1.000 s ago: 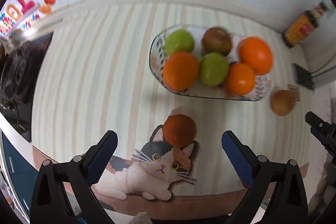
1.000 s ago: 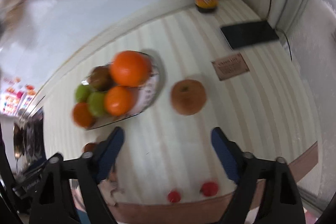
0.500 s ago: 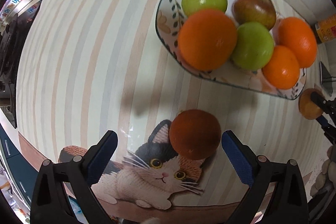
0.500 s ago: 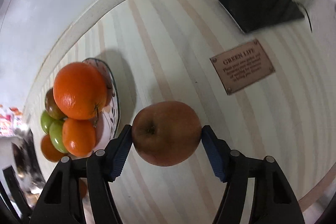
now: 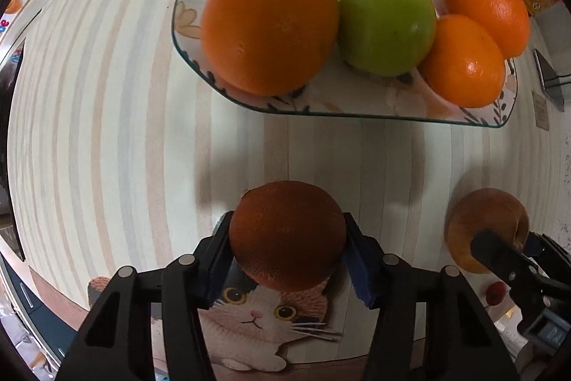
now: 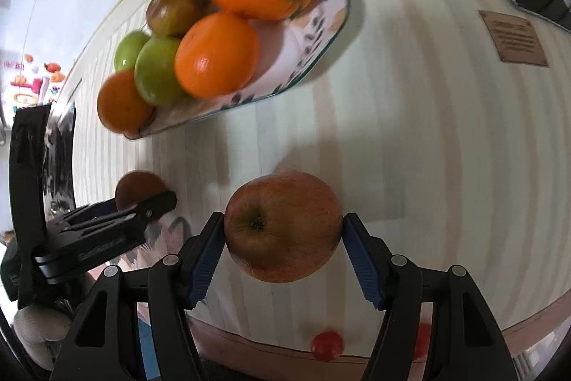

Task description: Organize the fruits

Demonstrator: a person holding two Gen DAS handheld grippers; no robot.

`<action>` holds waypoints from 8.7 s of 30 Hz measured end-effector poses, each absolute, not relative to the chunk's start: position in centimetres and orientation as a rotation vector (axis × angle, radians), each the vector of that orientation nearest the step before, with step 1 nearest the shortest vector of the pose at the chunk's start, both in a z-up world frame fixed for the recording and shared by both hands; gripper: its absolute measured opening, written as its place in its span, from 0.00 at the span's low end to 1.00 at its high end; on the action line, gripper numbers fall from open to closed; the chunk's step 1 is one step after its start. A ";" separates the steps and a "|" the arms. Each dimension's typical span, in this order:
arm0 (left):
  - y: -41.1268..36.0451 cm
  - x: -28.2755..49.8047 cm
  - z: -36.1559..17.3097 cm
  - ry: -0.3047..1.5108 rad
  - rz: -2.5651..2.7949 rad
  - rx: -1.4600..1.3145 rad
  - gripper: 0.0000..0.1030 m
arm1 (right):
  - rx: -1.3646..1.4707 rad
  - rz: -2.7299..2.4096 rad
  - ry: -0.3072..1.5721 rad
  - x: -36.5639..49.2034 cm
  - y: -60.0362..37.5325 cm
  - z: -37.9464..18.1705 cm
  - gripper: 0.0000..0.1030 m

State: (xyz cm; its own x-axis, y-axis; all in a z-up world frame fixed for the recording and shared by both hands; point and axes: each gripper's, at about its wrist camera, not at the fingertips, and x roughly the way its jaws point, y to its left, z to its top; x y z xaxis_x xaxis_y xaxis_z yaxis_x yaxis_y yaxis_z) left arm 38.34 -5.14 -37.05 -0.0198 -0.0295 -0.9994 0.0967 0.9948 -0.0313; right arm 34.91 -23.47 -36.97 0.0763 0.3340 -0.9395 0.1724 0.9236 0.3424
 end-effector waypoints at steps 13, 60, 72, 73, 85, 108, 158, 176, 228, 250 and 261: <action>-3.7 37.0 -36.9 1.560 -0.096 0.023 0.51 | 0.359 0.133 1.517 36.0 -21.0 -37.2 0.68; -6.6 51.0 -30.0 1.459 -0.138 0.061 0.54 | 0.536 0.043 1.226 40.5 -27.4 -32.2 0.79; -5.4 48.5 -25.8 1.364 -0.148 0.024 0.89 | 0.426 -0.049 1.230 39.9 -27.6 -29.2 0.95; -5.2 47.8 -25.3 1.352 -0.144 0.023 0.89 | 0.390 -0.054 1.225 39.6 -27.2 -28.4 0.95; -2.2 37.3 -18.9 1.195 -0.079 0.020 0.89 | 0.153 -0.024 1.154 34.8 -23.2 -20.3 0.95; -1.1 25.5 -10.2 0.995 -0.122 0.027 0.89 | 0.091 -0.045 0.978 22.1 -19.5 -9.1 0.95; -19.7 24.2 -34.6 1.540 -0.438 0.317 0.73 | 0.537 -0.149 1.365 19.9 -35.2 -33.8 0.32; -19.4 25.3 -34.8 1.534 -0.499 0.293 0.22 | 0.548 -0.179 1.345 19.6 -36.8 -32.7 0.32; -1.4 43.4 -30.7 1.464 -0.135 -0.357 0.29 | 0.282 0.292 1.114 38.2 -15.0 -34.2 0.43; 2.8 35.6 -26.6 1.350 -0.035 -0.133 0.82 | 0.305 0.371 1.205 31.7 -17.4 -31.8 0.45; 3.4 24.6 -34.2 1.674 -0.116 -0.142 0.82 | 0.353 0.415 1.424 25.1 -21.6 -34.1 0.45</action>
